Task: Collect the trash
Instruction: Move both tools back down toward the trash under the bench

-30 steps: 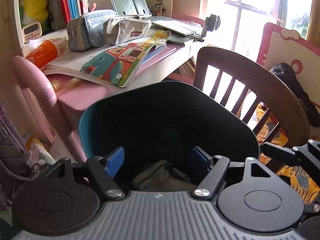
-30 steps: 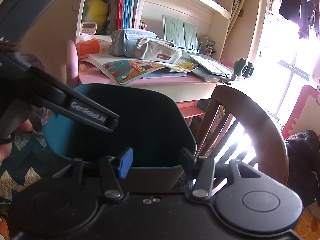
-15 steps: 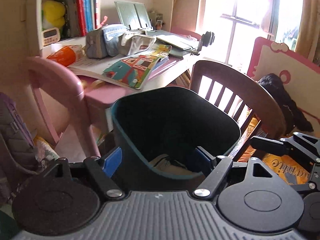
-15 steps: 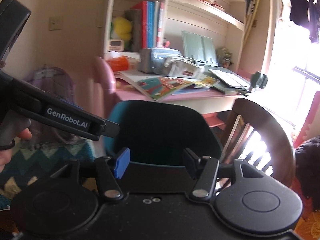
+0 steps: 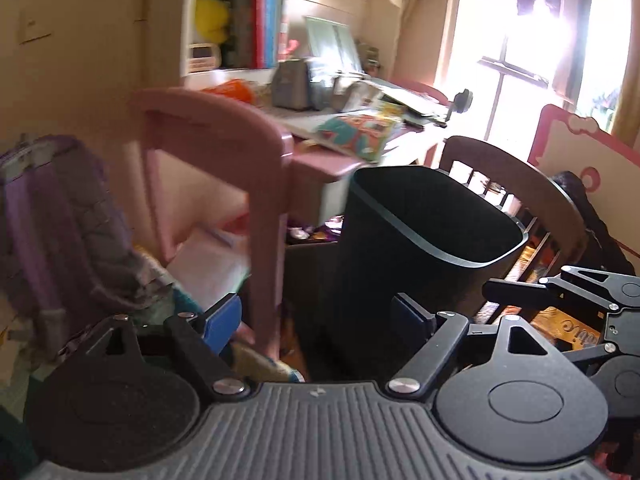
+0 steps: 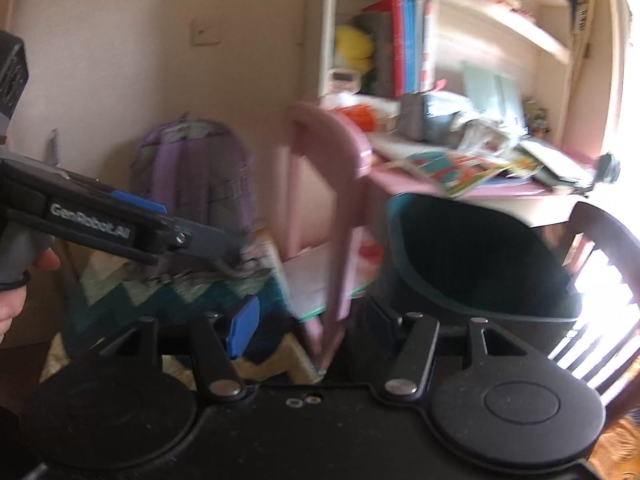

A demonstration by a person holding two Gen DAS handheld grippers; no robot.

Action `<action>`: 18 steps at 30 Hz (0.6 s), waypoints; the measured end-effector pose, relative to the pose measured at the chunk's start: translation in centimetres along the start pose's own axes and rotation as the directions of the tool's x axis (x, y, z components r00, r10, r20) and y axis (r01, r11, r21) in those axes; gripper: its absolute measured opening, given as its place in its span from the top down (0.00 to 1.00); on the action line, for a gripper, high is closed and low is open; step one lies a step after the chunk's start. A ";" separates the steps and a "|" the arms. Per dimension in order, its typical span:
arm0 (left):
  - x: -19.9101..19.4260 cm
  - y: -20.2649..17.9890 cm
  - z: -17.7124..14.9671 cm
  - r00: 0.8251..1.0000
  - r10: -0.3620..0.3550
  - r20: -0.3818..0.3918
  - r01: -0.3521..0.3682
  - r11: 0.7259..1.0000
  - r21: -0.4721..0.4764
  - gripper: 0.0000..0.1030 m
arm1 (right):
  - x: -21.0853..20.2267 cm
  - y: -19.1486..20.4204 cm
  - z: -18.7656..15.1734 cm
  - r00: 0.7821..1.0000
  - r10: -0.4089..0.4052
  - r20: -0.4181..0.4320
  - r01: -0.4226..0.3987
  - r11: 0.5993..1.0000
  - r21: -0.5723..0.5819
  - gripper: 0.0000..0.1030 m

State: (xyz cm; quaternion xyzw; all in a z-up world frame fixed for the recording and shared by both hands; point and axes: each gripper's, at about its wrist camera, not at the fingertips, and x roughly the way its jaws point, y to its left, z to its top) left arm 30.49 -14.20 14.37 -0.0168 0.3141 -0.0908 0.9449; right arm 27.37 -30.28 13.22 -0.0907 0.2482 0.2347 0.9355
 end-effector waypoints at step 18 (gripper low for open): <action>2.5 18.3 -17.2 0.982 0.146 -0.121 -0.173 0.951 -0.255 0.04 | 16.0 8.5 -10.0 0.957 0.144 -0.251 -0.151 0.989 -0.005 0.43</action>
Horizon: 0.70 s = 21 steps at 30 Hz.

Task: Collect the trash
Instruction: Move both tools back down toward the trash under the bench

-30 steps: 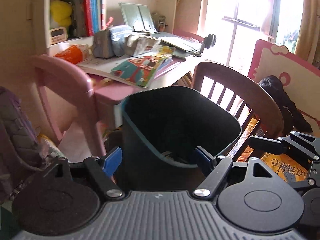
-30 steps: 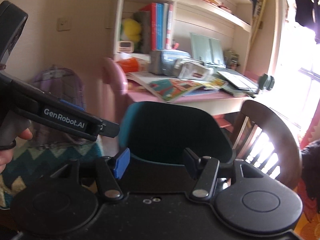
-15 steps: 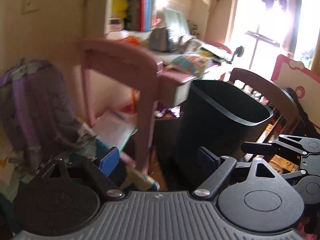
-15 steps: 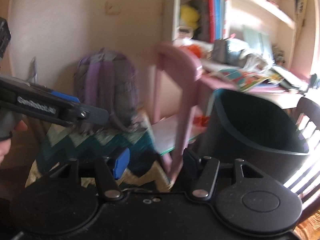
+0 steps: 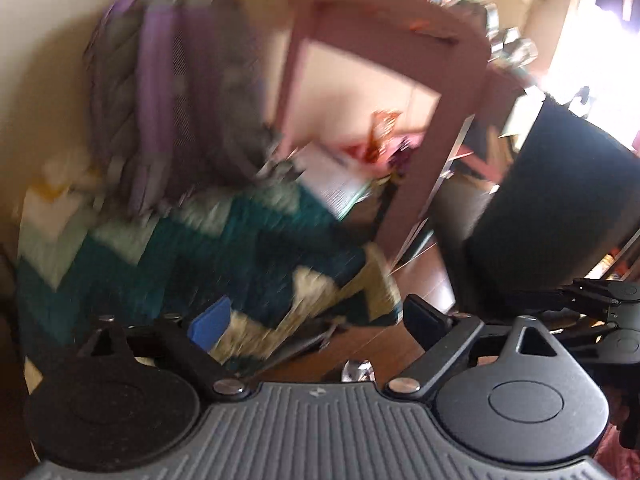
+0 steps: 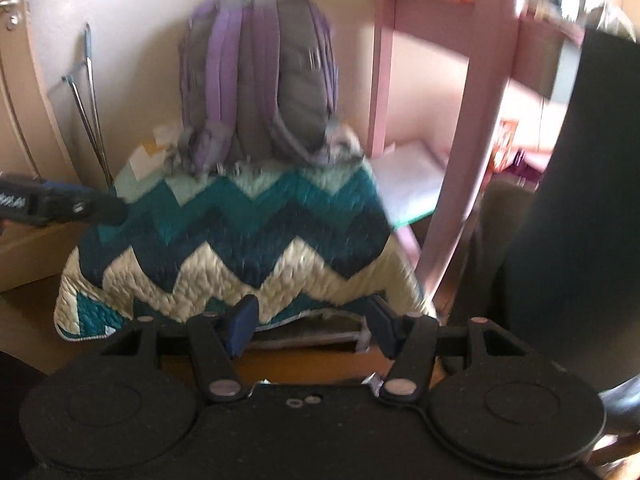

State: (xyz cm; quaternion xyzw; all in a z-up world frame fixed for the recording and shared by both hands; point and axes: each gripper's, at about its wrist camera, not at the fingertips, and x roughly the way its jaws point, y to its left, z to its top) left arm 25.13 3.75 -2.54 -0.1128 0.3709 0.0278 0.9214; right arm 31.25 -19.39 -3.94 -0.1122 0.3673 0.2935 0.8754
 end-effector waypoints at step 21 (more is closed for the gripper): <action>23.5 10.5 -19.0 0.872 0.117 -0.475 -0.240 0.949 -0.206 0.02 | 26.9 -1.4 -7.1 0.888 0.049 -0.457 -0.077 0.996 -0.043 0.43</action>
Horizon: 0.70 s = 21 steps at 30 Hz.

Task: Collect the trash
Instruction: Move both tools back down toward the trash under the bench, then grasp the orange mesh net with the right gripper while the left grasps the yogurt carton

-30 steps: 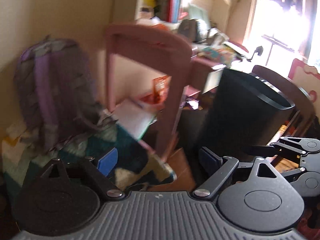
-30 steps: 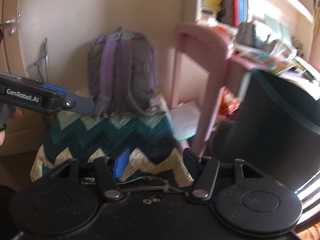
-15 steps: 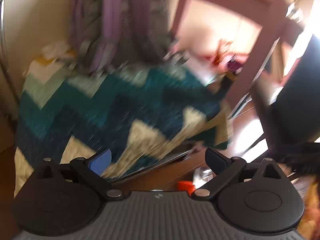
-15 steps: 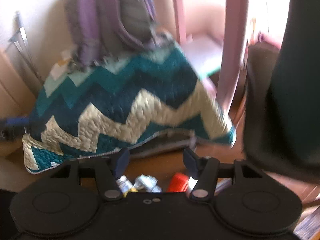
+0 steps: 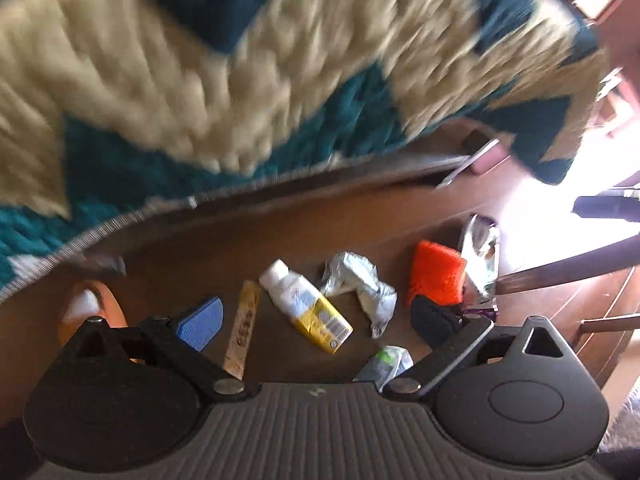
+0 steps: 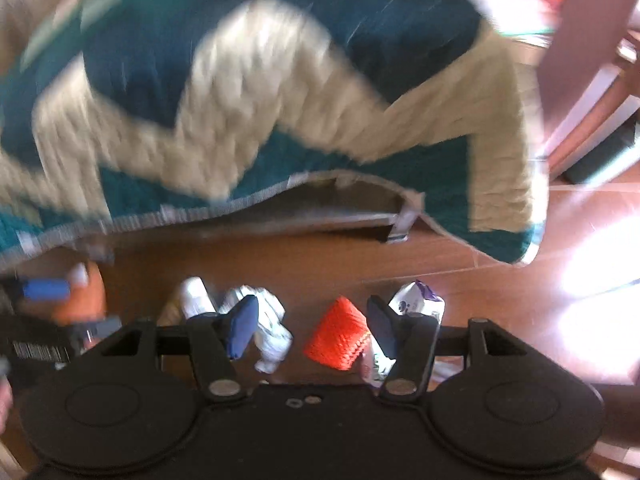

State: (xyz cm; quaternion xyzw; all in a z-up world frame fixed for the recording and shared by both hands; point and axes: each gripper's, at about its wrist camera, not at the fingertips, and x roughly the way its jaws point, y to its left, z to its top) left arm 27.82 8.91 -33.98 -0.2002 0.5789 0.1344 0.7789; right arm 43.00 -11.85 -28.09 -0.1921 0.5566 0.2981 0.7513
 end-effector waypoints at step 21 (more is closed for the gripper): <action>20.8 0.5 -2.3 0.950 0.031 -0.311 -0.079 0.987 -0.142 0.02 | 22.5 -3.5 -2.0 0.974 0.011 -0.225 -0.044 0.989 -0.142 0.43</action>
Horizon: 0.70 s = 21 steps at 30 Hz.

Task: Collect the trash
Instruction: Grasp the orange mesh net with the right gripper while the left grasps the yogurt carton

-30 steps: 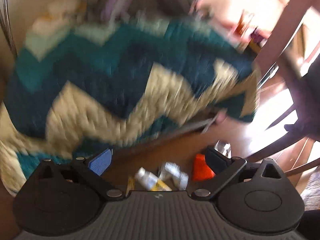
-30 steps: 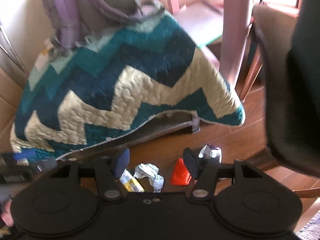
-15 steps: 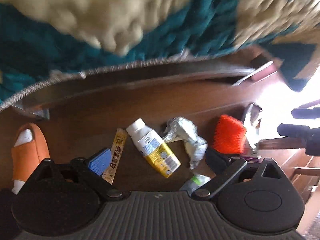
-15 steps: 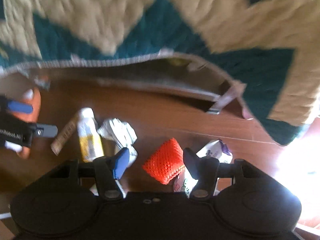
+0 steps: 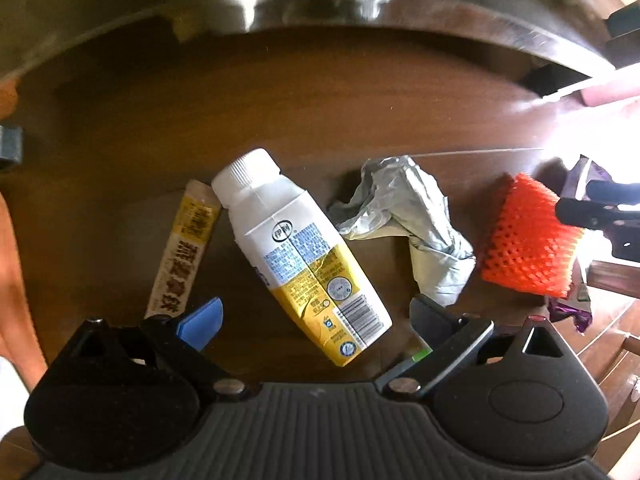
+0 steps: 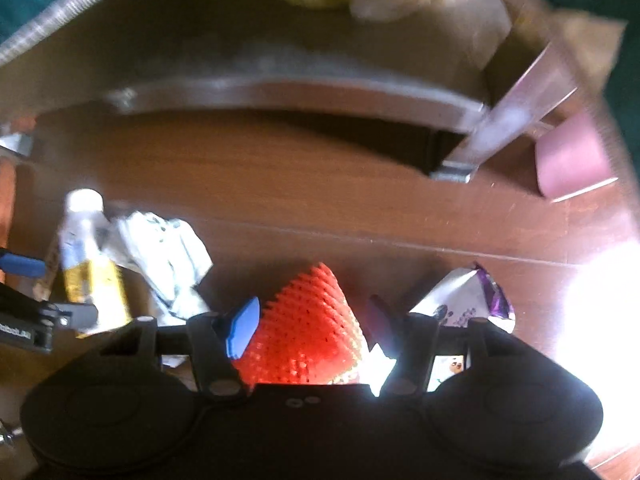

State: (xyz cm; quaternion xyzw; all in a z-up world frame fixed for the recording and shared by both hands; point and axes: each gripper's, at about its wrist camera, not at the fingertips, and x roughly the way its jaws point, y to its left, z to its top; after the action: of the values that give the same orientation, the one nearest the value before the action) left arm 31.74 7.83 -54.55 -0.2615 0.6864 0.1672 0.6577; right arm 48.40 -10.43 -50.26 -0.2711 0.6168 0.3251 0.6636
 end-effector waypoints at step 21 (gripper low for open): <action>3.1 0.7 0.5 0.998 -0.013 -0.059 0.014 1.000 0.009 0.37 | 2.9 0.6 -1.3 0.999 0.012 -0.042 -0.011 1.000 0.021 0.89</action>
State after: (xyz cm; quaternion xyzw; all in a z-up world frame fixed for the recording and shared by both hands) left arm 31.73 8.27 -57.74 -0.2680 0.7044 0.1518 0.6395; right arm 47.20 -10.77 -53.27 -0.2675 0.6356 0.3168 0.6512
